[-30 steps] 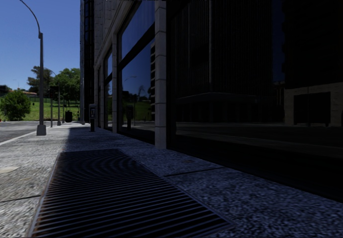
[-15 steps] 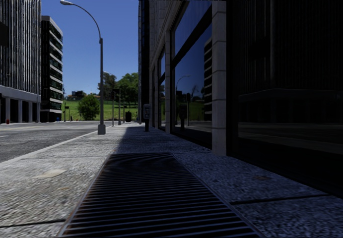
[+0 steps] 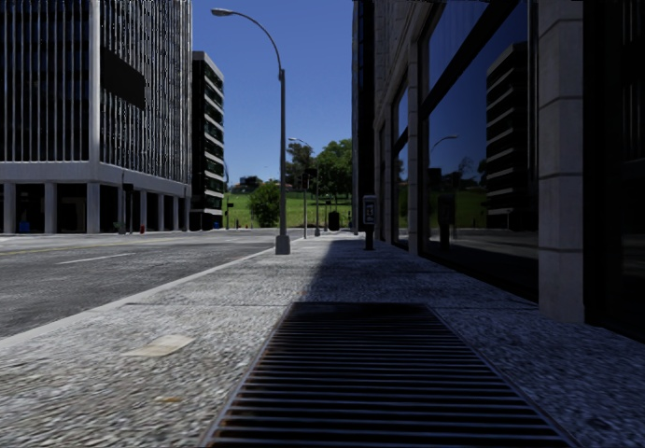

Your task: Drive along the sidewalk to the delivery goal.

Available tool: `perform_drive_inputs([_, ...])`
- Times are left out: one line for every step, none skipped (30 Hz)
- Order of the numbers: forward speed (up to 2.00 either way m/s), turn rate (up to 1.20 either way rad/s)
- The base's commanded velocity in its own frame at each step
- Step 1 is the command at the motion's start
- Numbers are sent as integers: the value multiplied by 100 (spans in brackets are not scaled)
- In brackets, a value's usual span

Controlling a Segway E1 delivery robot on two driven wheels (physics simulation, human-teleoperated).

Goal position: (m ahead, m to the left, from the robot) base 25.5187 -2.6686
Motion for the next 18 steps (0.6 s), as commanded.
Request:
perform_drive_inputs([157, 0])
perform_drive_inputs([157, 0])
perform_drive_inputs([157, 0])
perform_drive_inputs([157, 0])
perform_drive_inputs([157, 0])
perform_drive_inputs([157, 0])
perform_drive_inputs([157, 0])
perform_drive_inputs([157, 0])
perform_drive_inputs([157, 0])
perform_drive_inputs([157, 0])
perform_drive_inputs([157, 0])
perform_drive_inputs([157, 0])
perform_drive_inputs([157, 0])
perform_drive_inputs([157, 0])
perform_drive_inputs([157, 0])
perform_drive_inputs([157, 0])
perform_drive_inputs([157, 0])
perform_drive_inputs([158, 0])
